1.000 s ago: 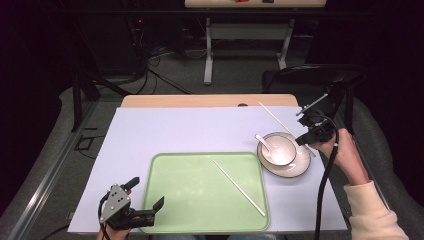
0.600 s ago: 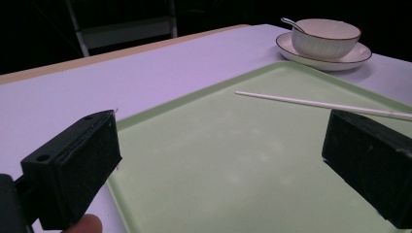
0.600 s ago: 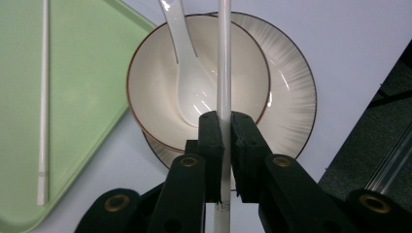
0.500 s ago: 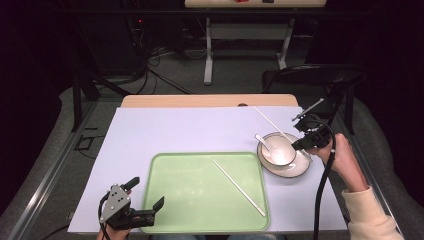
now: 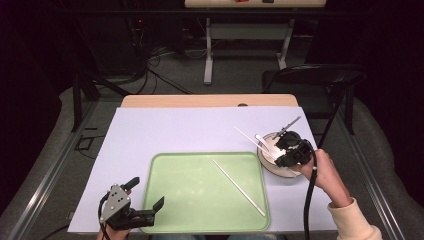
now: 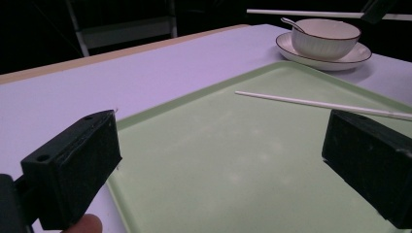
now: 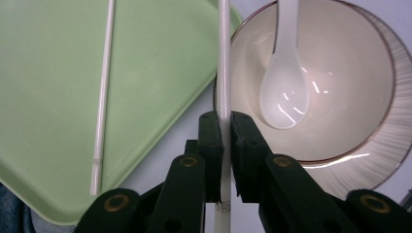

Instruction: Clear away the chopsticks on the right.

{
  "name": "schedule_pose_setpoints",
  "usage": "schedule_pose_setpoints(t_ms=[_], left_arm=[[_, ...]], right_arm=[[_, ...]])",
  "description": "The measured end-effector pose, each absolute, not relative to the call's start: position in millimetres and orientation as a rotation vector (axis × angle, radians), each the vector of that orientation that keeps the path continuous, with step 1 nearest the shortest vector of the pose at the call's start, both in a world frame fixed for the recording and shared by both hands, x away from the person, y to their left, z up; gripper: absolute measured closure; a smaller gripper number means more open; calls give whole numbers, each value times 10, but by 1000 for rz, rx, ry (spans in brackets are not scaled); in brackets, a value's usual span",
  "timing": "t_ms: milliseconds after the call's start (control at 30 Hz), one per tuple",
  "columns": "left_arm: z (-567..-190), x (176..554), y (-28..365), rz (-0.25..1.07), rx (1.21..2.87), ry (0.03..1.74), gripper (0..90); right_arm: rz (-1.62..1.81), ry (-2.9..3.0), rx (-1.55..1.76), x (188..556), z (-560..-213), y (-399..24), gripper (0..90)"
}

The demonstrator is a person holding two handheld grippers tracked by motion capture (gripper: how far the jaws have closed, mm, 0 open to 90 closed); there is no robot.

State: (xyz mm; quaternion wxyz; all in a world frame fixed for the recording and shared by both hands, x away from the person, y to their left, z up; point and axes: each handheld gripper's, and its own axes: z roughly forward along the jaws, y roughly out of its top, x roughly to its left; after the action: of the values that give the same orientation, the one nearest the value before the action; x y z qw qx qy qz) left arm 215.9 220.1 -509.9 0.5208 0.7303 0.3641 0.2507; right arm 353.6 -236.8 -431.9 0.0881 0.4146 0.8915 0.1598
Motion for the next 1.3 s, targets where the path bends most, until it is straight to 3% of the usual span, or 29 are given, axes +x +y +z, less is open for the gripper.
schedule_pose_setpoints(t_ms=[267,300,367,933,1133,1300], left_arm=[[-5097,2159,2197,597,1748,868,2],[-5097,2159,2197,597,1748,868,2],[-5098,2163,2192,597,1744,866,3],[-5098,2168,2192,597,1750,862,3],[-5098,2167,2191,598,1748,864,3],[-5098,2166,2191,597,1748,863,3]], right_arm=[[477,2673,1240,3515,-4379,-2311,837],[449,2724,1261,3449,-4602,-2148,837],[424,2743,1265,3426,-4711,-2090,836],[393,2835,1273,3389,-5167,-1702,832],[393,2835,1273,3389,-5167,-1702,828],[415,2835,1249,3386,-5189,-1675,714]])
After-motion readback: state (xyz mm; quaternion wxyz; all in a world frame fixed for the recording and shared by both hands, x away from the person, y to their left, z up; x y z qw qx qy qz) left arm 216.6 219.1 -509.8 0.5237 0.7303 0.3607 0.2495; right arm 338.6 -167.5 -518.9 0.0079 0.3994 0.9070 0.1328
